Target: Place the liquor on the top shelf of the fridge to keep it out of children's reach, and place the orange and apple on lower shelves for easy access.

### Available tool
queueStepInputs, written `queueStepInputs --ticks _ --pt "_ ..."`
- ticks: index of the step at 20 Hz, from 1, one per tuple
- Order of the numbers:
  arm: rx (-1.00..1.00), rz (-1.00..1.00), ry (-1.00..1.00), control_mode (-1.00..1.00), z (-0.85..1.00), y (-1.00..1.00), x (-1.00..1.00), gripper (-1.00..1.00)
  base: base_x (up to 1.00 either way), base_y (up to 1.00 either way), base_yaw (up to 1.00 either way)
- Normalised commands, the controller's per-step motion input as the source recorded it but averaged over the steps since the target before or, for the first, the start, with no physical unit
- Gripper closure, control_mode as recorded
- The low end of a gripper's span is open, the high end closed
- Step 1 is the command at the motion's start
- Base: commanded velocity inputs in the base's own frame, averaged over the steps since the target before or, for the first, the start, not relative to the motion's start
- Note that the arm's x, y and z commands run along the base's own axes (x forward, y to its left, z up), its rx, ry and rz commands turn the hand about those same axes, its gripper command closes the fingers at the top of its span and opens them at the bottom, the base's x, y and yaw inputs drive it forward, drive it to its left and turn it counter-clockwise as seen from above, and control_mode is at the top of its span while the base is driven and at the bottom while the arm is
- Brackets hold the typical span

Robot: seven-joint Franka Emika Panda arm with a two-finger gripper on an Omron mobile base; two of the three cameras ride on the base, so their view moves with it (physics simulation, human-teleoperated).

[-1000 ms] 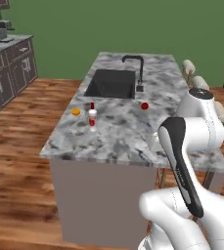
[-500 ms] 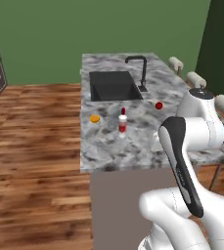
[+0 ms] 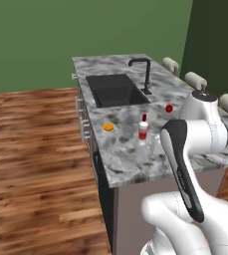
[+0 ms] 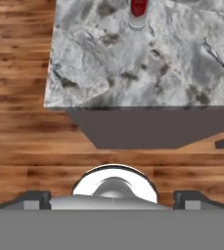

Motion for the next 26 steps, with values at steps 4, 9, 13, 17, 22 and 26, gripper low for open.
queueStepInputs --ticks 4,9,13,17,22,26 --pt "0.0 -0.09 0.0 -1.0 -0.04 0.01 0.6 -1.0 0.0 0.0 0.0" --pt "0.0 0.0 0.0 -1.0 -0.04 -0.03 0.61 -1.0 0.0 0.0 0.0" --pt "0.0 0.0 0.0 -1.0 -0.1 -0.06 0.57 -1.0 0.0 0.0 0.0" --pt "0.01 0.0 -0.04 -1.0 -0.22 -0.15 0.54 -1.0 0.0 0.0 0.0" --pt "0.0 0.0 -0.06 -1.0 -0.38 -0.12 0.52 -1.0 0.0 0.0 0.0" --pt "0.0 0.0 -0.11 -1.0 -0.46 -0.08 0.47 -1.0 0.0 0.0 0.0"
